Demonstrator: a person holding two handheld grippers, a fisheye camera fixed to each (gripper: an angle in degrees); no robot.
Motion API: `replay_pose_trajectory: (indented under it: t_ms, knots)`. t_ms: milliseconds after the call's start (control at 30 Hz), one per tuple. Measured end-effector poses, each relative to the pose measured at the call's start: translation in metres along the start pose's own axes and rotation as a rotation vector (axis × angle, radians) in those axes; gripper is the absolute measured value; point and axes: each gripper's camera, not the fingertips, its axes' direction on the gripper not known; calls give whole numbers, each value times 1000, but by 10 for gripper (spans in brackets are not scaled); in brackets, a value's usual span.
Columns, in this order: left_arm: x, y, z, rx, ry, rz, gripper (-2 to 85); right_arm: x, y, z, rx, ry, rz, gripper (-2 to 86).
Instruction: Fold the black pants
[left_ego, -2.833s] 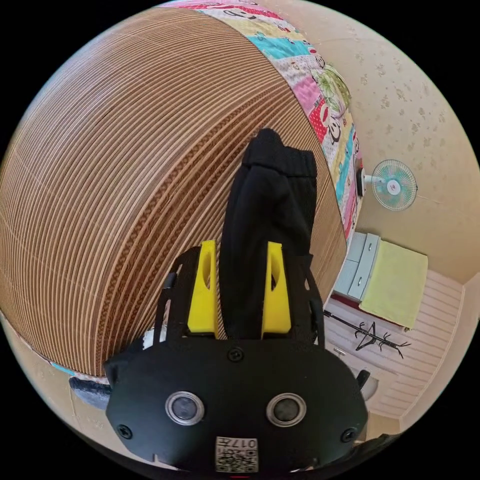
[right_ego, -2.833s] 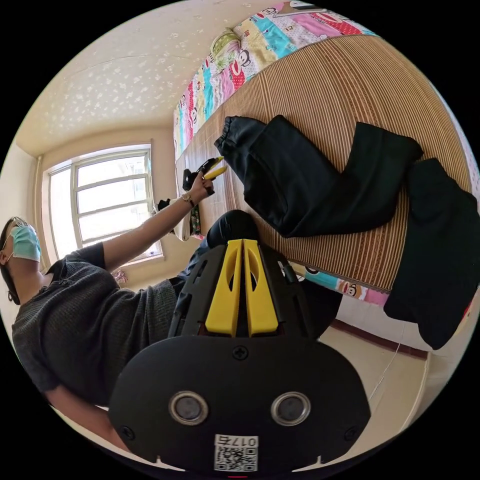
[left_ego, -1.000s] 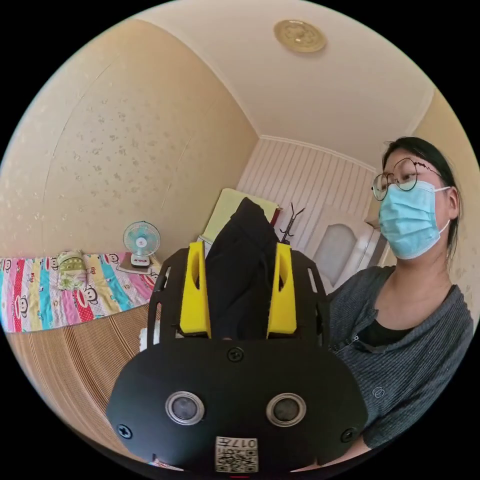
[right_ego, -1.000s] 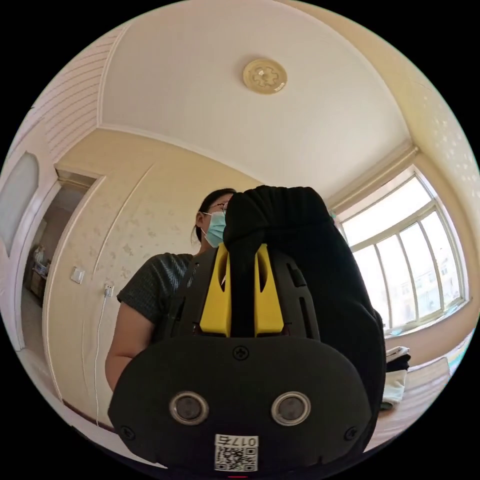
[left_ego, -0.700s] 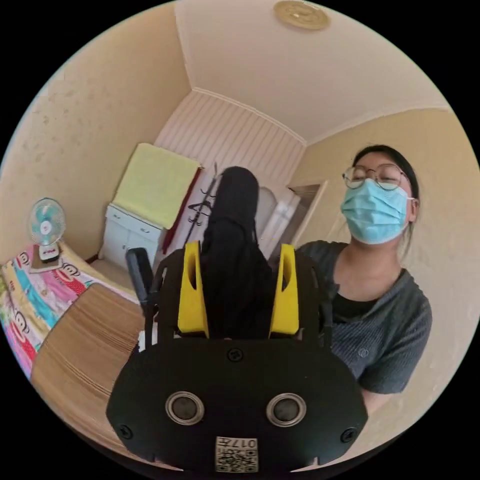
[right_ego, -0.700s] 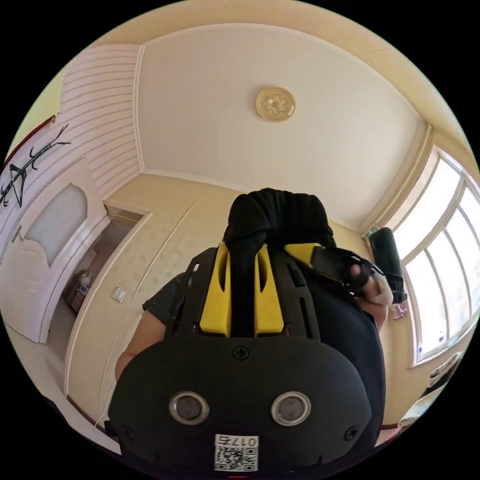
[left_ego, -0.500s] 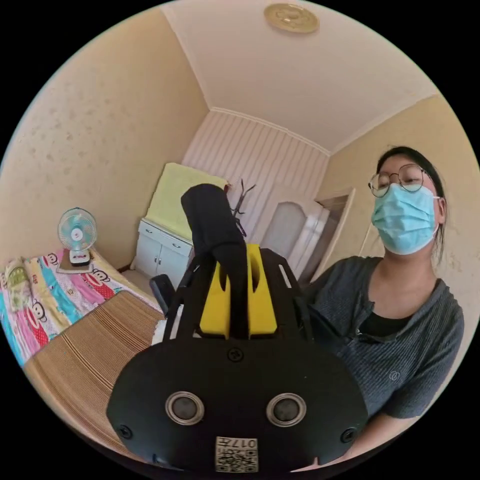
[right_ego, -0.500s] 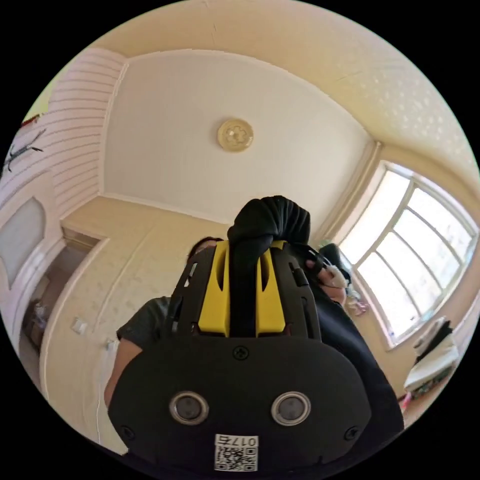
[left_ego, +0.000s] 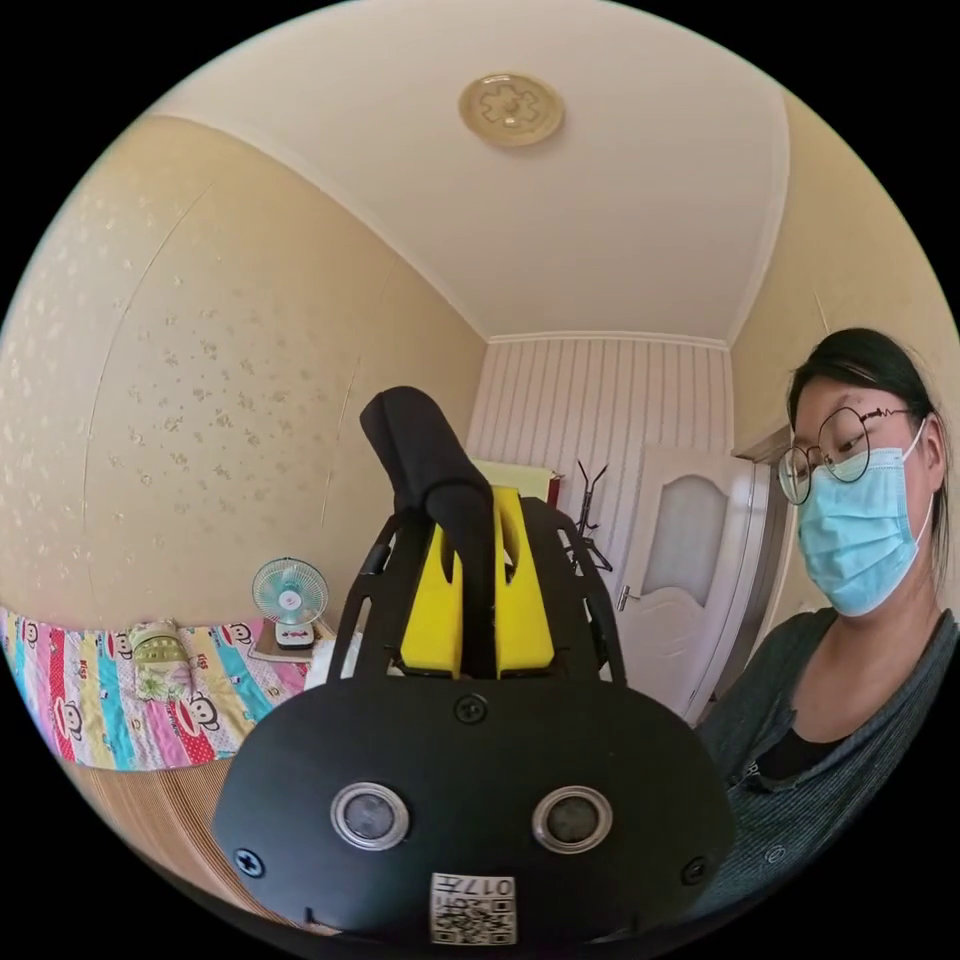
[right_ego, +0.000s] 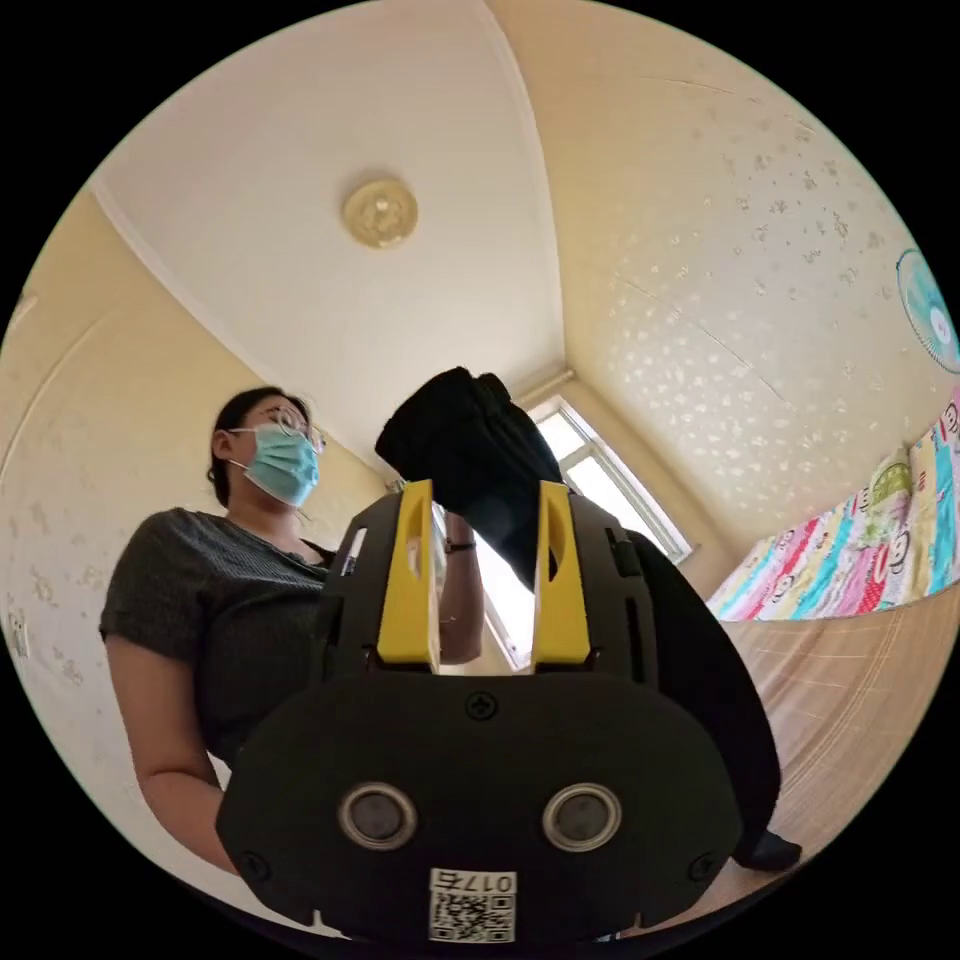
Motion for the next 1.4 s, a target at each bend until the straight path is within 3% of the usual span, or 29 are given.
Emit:
replay_pose_trajectory:
  t_ms: [67,233,367,567,700,833,967,1067,1167,1267,1400]
  knots:
    - [17,-7,0,18,-22,34,42,8,12,3,25,-7,5,179]
    - [48,-11,0,13,22,78,42,14,-1,80,-260,359,-83,250]
    - [68,-8,-9,5,152,101,41,47,-23,94,-206,330,-91,260]
    - [92,-6,-37,71,325,133,42,118,-26,159,-465,105,77,272]
    - [97,-6,-53,117,477,107,43,145,7,229,-571,-254,216,272]
    - [101,-7,-61,152,665,96,44,165,45,283,-485,-667,365,250]
    - [102,-8,-72,203,837,101,45,155,59,309,-422,-824,383,203]
    - [104,-10,-87,222,867,106,45,127,53,317,-380,-939,294,151]
    - [104,-13,-104,241,832,91,45,90,38,311,-432,-901,154,125]
    - [101,-17,-122,255,792,87,46,53,21,297,-507,-727,36,83]
    - [94,-26,-141,196,616,20,45,-11,-23,265,-484,-287,-141,54]
